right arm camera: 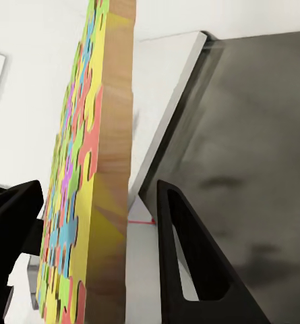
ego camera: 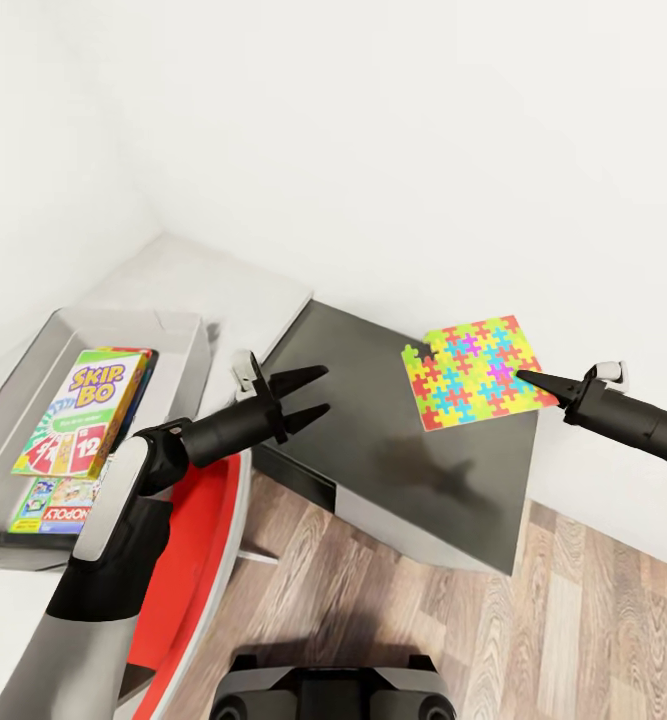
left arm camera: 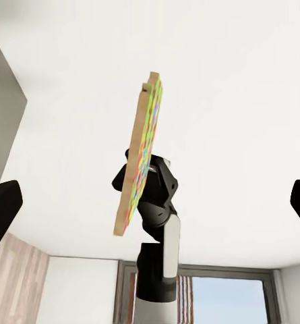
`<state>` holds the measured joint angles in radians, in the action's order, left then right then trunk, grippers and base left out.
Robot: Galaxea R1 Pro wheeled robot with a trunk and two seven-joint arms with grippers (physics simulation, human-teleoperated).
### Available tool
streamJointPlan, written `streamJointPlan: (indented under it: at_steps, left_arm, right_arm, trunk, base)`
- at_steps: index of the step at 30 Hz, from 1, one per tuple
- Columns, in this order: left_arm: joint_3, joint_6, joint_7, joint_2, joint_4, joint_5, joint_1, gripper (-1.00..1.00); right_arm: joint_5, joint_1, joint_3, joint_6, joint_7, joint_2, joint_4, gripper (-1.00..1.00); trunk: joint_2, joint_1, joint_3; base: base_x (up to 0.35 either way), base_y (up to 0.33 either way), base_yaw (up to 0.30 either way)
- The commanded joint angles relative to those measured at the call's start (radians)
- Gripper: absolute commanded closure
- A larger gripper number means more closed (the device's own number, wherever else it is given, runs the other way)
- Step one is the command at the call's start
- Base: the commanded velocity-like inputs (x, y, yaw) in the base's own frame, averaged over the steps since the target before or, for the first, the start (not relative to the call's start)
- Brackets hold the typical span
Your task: Put all the toys in the child's room - the three board games (two on the bed and one on the table), the two jigsaw puzzles on the table, and the tennis ball on the table - inside the toy box on the table in the child's room.
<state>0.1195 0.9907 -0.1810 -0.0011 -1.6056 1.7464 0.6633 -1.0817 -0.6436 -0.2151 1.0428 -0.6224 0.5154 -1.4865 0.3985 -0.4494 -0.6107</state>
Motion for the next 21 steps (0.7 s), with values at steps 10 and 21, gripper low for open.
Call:
streamJointPlan:
  at_steps: [10, 21]
  left_arm:
    - [0.0, 0.002, -0.012, 0.0, 0.0, 0.009, 0.001, -1.0]
    - [0.002, 0.002, -0.02, -0.001, 0.001, 0.008, 0.001, -1.0]
  right_arm:
    - [0.005, -0.001, 0.0, 0.004, -0.007, 0.0, 0.0, 1.0]
    - [0.005, -0.001, 0.0, 0.004, -0.006, 0.0, 0.0, 1.0]
  trunk:
    - [0.002, -0.001, 0.015]
    - [0.002, -0.001, 0.033]
  base:
    - [0.0, 0.0, 0.084]
    - [0.0, 0.0, 0.105]
